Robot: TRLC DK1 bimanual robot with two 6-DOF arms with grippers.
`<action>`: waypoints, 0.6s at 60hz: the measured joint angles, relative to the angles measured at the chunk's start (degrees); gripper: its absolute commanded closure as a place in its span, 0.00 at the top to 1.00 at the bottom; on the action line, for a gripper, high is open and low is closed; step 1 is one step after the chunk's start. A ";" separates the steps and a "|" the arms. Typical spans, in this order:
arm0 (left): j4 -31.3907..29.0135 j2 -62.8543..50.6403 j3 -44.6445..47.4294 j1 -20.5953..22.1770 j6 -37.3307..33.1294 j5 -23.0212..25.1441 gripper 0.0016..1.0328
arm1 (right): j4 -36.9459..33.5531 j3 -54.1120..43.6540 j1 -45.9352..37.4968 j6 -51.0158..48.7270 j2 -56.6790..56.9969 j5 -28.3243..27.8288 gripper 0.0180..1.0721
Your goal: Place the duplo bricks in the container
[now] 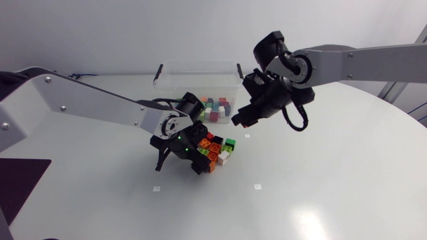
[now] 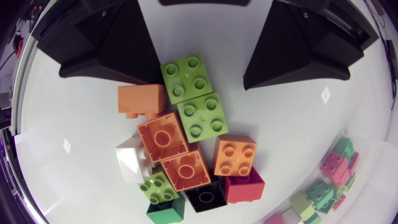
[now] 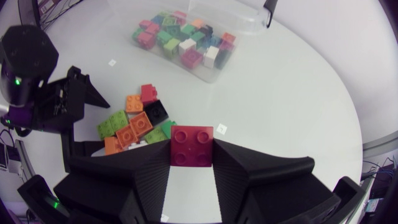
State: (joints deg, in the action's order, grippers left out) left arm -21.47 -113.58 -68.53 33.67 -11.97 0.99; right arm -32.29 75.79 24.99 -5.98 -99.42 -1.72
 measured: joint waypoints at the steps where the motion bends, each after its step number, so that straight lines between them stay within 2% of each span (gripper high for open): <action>1: 0.11 0.00 0.00 0.11 0.00 -0.02 0.72 | -0.02 0.74 0.00 0.02 0.00 -0.04 0.27; 13: 1.22 -0.17 0.00 0.26 0.22 -0.02 0.53 | 0.57 7.32 -0.92 0.33 -0.02 -0.15 0.27; 21: 1.51 -0.22 0.07 0.26 0.22 -0.02 0.33 | 1.92 11.45 -1.88 1.22 -1.55 -0.13 0.27; 36: 1.70 2.64 3.80 0.11 0.22 -0.04 0.31 | 4.48 16.63 -2.29 3.06 -6.95 -0.13 0.27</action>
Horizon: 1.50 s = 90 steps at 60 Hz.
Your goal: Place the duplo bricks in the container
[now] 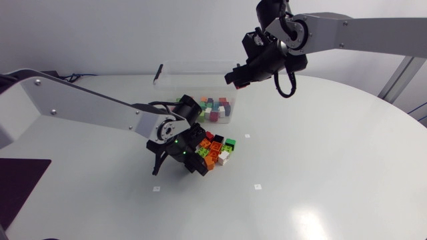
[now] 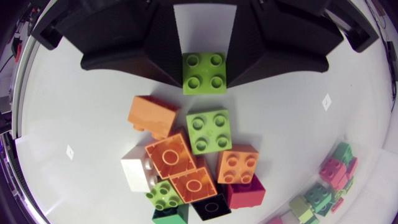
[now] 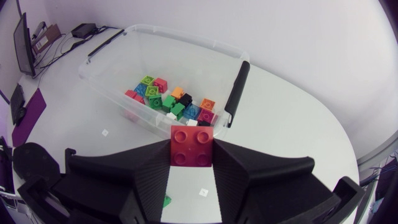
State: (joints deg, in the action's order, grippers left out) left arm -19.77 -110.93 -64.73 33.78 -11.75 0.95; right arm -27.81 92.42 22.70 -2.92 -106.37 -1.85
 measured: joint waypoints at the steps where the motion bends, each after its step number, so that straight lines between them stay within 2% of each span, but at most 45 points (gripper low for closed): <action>1: -0.04 0.31 0.37 -0.04 0.00 0.00 0.31 | 0.22 0.26 0.00 0.07 -0.28 -0.02 0.27; 34: -0.70 16.83 5.14 -6.43 -0.79 0.76 0.31 | 6.19 12.68 1.66 1.44 -9.79 0.02 0.29; 35: -0.68 17.22 5.11 -6.54 -0.92 0.90 0.31 | 6.27 13.03 1.73 1.44 -10.19 -0.02 0.34; 39: -0.70 19.15 5.14 -7.21 -1.36 1.77 0.31 | 6.84 15.21 2.36 1.44 -12.46 0.04 0.40; 48: -0.57 21.66 5.05 -8.96 -1.77 3.63 0.31 | 6.88 20.83 2.89 1.42 -18.49 0.26 0.69; 55: 1.57 21.77 3.87 -11.15 -1.77 5.33 0.31 | 6.14 23.91 2.86 1.42 -21.75 0.52 0.83; 58: 2.84 21.77 3.13 -12.02 -1.77 5.92 0.31 | 5.44 23.89 2.86 1.42 -21.81 0.66 0.86; 67: 6.91 21.75 -0.07 -14.08 -1.49 8.04 0.31 | 5.81 22.38 2.86 1.42 -20.13 0.94 0.86; 83: 14.23 16.00 -8.63 -15.91 1.75 9.35 0.31 | 8.79 9.44 2.23 1.22 -8.15 1.27 0.86; 90: 15.54 11.80 -12.09 -16.65 3.04 9.55 0.31 | 10.08 2.49 1.64 1.18 -2.80 1.18 0.86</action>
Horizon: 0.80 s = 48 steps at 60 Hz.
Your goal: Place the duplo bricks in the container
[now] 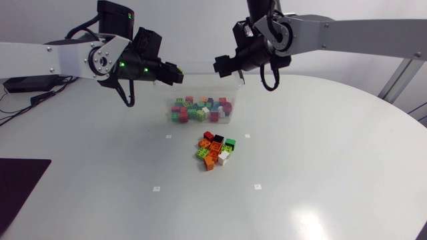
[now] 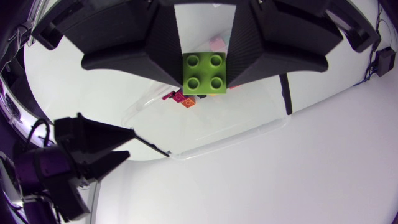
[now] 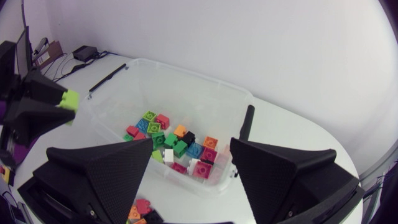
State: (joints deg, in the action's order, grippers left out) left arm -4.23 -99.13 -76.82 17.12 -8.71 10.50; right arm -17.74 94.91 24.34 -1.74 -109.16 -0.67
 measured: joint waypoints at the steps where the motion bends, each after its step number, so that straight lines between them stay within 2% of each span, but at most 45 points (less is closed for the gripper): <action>1: 0.11 -0.50 -0.44 -0.13 0.15 0.02 0.31 | 0.02 -0.83 -0.07 0.00 0.61 -0.11 0.86; 15: 2.86 -7.23 -6.82 -0.74 1.70 0.02 0.31 | 1.73 -14.95 -0.07 -2.34 8.85 -0.63 0.86; 27: 2.93 -12.66 -13.11 -0.72 2.71 0.20 0.34 | 2.73 -25.14 -0.02 -5.79 12.00 -1.70 0.86; 29: 2.91 -13.46 -13.90 -0.72 2.73 0.20 0.41 | 2.78 -26.40 -0.02 -6.32 12.00 -1.86 0.86; 36: 2.29 -15.98 -16.26 -0.55 2.73 0.17 0.84 | 2.78 -30.01 0.26 -8.66 11.98 -2.36 0.86; 37: 2.03 -16.20 -16.44 -0.46 2.71 0.17 0.87 | 2.78 -30.34 0.33 -9.07 11.98 -2.51 0.86; 41: 1.11 -16.59 -16.63 -0.35 2.69 0.17 0.92 | 2.80 -30.80 0.37 -11.28 11.52 -3.67 0.86; 48: -0.39 -16.55 -16.63 -0.20 2.23 0.20 0.92 | 3.06 -30.71 0.35 -14.62 9.11 -5.11 0.86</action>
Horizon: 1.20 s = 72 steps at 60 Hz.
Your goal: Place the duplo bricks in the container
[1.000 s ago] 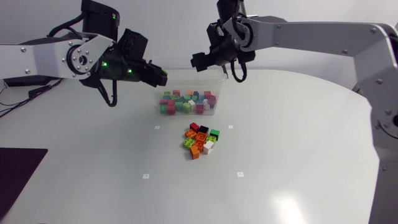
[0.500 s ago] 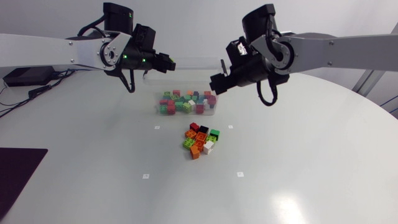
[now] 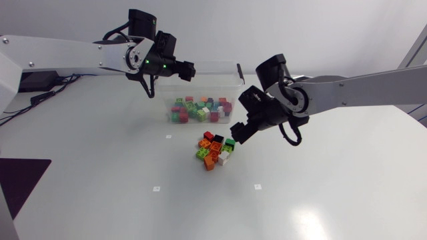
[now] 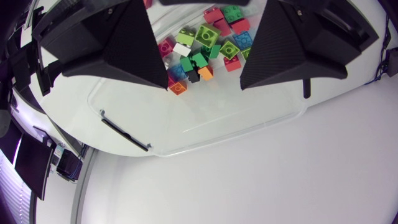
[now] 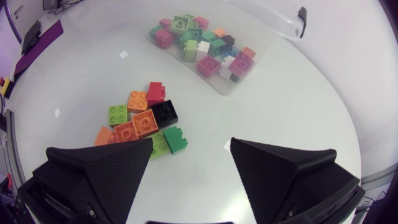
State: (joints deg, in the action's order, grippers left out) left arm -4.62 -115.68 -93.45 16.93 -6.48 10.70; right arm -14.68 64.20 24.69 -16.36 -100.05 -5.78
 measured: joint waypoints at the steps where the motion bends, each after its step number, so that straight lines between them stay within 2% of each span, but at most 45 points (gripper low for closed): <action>1: -0.22 0.13 0.02 0.02 -0.13 -0.02 0.92 | -0.04 0.09 -0.04 -0.59 -0.81 -0.24 0.86; 14: -1.75 9.97 9.14 0.00 -4.22 -0.02 0.92 | -0.07 2.25 -0.04 -5.27 -8.20 -2.03 0.86; 36: -9.20 29.79 22.75 -1.88 -11.76 0.90 0.92 | -0.07 7.96 -1.70 -7.93 -13.99 -3.17 0.85; 52: -10.88 35.63 30.01 -1.79 -14.49 1.49 0.92 | -0.20 8.98 -3.67 -9.03 -14.82 -3.19 0.85; 63: -12.70 36.68 35.32 0.94 -18.03 1.49 0.92 | -0.26 9.01 -3.21 -9.42 -15.10 -3.17 0.75; 72: -13.99 36.68 37.66 2.71 -19.85 1.51 0.92 | -0.37 9.99 -2.49 -9.42 -17.62 -2.95 0.75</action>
State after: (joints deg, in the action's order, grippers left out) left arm -18.61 -79.00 -55.79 19.64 -26.33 12.21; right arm -15.05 74.19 22.20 -25.78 -117.67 -8.73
